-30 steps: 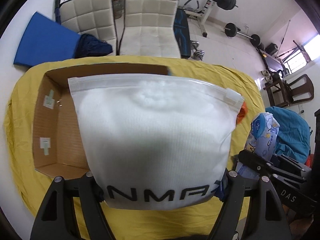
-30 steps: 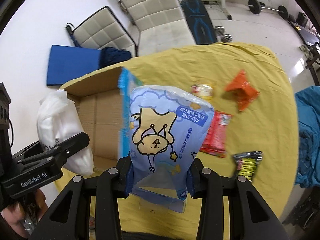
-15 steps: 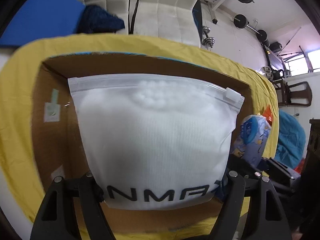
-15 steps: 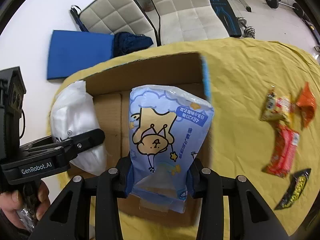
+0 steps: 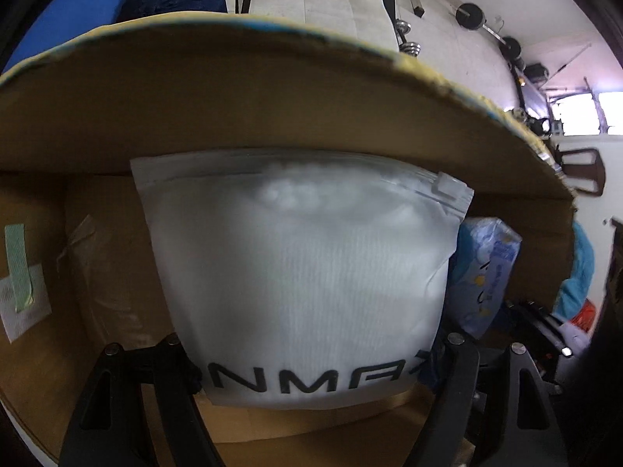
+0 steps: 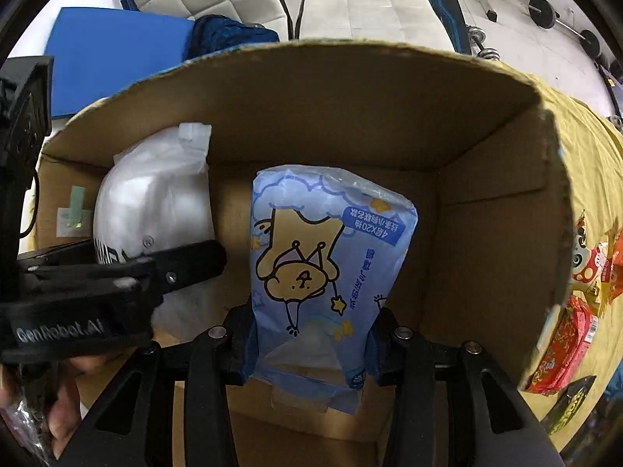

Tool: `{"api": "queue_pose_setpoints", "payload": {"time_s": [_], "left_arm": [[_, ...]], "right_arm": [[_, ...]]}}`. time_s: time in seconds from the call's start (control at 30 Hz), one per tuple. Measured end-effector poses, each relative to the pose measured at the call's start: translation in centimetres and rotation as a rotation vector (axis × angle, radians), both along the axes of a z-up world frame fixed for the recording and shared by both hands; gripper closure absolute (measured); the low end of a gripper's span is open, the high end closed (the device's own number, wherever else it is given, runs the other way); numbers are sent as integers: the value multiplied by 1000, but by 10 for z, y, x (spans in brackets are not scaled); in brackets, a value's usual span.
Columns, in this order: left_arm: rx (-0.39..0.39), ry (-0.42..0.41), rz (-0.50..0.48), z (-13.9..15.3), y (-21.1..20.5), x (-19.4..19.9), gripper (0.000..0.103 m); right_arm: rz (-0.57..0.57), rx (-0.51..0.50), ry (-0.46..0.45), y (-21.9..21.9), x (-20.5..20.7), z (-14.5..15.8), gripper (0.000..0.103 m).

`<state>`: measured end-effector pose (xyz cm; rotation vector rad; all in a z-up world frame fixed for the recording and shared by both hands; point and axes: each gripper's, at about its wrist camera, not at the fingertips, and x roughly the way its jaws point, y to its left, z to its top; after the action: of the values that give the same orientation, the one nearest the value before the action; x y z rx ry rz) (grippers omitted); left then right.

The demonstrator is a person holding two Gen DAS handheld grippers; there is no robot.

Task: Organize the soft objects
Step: 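Carry both packs into the cardboard box and open both tools, then withdraw both tools and move toward the remaining snacks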

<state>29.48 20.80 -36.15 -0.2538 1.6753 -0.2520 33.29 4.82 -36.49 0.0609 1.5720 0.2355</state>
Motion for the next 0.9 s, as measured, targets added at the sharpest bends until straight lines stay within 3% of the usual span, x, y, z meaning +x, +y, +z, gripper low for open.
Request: {"api": "queue_pose_setpoints", "payload": {"time_s": [0.1, 0.23, 0.4, 0.53, 0.6, 0.63, 0.67, 0.9], "left_arm": [[38, -13, -21, 1, -9, -1, 25], [40, -10, -26, 8, -16, 1, 16], [80, -45, -40, 31, -31, 2, 14], [119, -87, -33, 53, -37, 1, 2], [138, -103, -37, 64, -38, -2, 2], [143, -112, -34, 68, -36, -4, 2], [145, -125, -32, 73, -30, -12, 2], [173, -194, -43, 101, -7, -35, 2]], "right_arm": [[6, -17, 0, 2, 3, -5, 52], [12, -40, 5, 2, 7, -6, 45], [0, -28, 6, 3, 11, -5, 38], [-4, -34, 0, -1, 10, 5, 35], [-6, -39, -6, -1, 5, 15, 24], [-5, -46, -12, 2, 2, 18, 8], [-7, -66, -22, 2, 0, 22, 4], [-30, -95, -73, -6, -23, 51, 4]]}}
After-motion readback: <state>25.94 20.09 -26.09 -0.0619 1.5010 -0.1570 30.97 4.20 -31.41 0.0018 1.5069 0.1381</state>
